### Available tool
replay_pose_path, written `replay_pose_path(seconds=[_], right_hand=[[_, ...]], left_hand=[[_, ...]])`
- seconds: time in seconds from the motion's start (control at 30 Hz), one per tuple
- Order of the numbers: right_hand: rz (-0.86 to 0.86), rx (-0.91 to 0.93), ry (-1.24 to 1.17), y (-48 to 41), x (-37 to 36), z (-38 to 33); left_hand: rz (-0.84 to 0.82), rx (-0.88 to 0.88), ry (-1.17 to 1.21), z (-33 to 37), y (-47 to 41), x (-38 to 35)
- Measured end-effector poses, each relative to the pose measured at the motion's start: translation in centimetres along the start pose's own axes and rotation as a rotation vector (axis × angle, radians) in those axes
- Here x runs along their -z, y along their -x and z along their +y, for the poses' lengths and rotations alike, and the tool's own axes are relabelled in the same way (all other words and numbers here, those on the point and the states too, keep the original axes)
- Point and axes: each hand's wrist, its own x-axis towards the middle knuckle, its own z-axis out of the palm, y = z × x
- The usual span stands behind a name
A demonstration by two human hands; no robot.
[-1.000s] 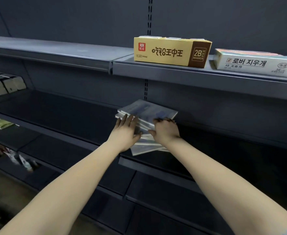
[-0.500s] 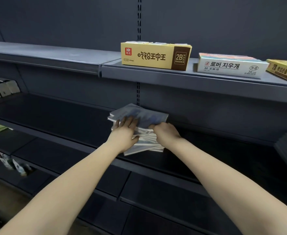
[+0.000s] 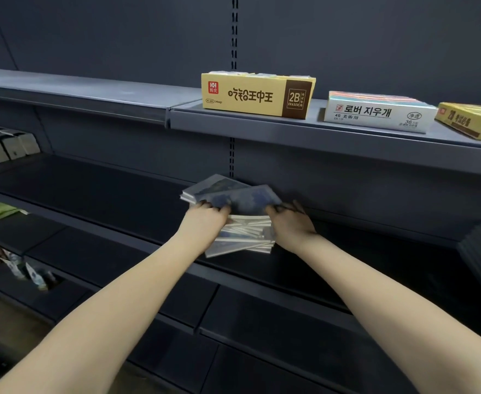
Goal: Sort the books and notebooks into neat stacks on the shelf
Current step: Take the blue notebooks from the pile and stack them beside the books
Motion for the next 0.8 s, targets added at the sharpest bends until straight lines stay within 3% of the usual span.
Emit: replay_pose_path(seconds=[0.07,0.2,0.33,0.7,0.8], right_hand=[[0.021,0.041,-0.032,0.1,0.2,-1.0],[0.217,0.157,-0.1,1.0,0.6,-3.3],[0.127,0.142,-0.114,1.1,0.3,-3.3],[0.188,0.188,-0.35,4.1,-1.9,1.9],[0.21,0.12,-0.453,4.5,-1.9,3.0]], left_hand=[[-0.024,0.0,-0.009,0.8,-0.3,0.7],[0.024,0.023,0.055,2.7,-0.8,1.9],[0.022,0.057,0.099,3.2,-0.1,1.2],[-0.066,-0.019,0.05,3.4,0.5,-1.1],[-0.052,-0.083,0.007,4.5,-0.8,-0.6]])
